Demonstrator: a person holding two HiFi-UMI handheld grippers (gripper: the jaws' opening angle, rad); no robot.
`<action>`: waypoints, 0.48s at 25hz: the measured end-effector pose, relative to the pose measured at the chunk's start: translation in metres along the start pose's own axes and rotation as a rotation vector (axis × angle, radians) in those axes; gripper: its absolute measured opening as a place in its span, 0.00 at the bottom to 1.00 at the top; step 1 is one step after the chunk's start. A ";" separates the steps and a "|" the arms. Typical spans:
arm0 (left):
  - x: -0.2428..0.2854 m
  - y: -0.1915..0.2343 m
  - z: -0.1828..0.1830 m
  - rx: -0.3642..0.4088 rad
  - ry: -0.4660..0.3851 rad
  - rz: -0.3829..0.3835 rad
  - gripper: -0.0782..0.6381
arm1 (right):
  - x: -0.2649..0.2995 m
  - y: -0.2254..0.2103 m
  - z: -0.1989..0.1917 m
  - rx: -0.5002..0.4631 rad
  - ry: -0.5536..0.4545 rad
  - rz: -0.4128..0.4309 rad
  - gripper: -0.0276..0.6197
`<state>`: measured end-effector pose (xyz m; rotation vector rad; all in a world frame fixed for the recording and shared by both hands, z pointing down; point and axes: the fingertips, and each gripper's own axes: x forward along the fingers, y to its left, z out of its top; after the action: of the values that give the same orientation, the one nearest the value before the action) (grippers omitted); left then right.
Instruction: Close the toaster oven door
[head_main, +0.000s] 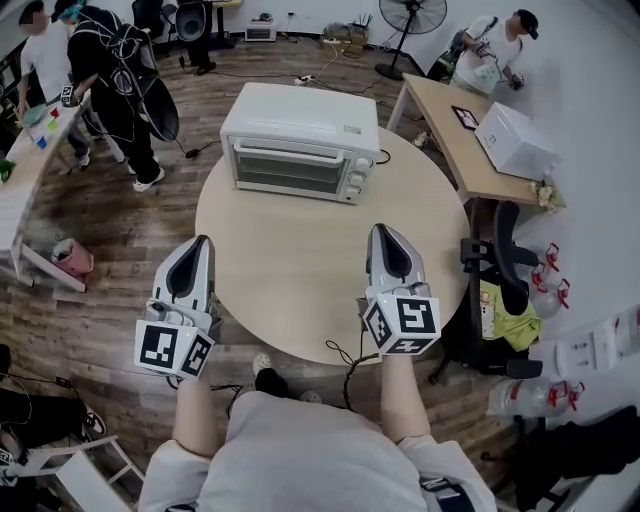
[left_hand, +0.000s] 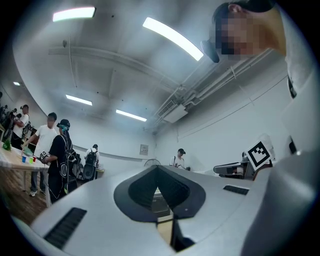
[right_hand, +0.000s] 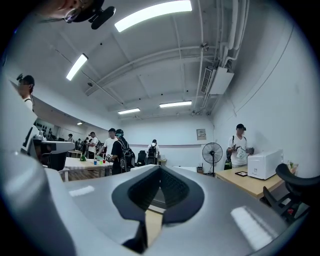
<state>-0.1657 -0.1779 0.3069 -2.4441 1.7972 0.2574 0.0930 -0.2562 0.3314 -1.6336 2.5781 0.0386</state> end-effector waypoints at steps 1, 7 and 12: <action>-0.001 -0.003 0.001 0.002 -0.001 -0.001 0.12 | -0.004 0.000 0.001 -0.002 -0.002 -0.001 0.06; -0.008 -0.019 0.005 0.010 -0.003 -0.005 0.12 | -0.025 -0.001 0.008 -0.023 -0.017 0.004 0.06; -0.015 -0.030 0.007 0.012 -0.005 -0.001 0.12 | -0.042 0.000 0.011 -0.035 -0.029 0.012 0.06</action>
<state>-0.1423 -0.1533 0.3023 -2.4343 1.7902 0.2523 0.1113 -0.2174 0.3241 -1.6170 2.5801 0.1086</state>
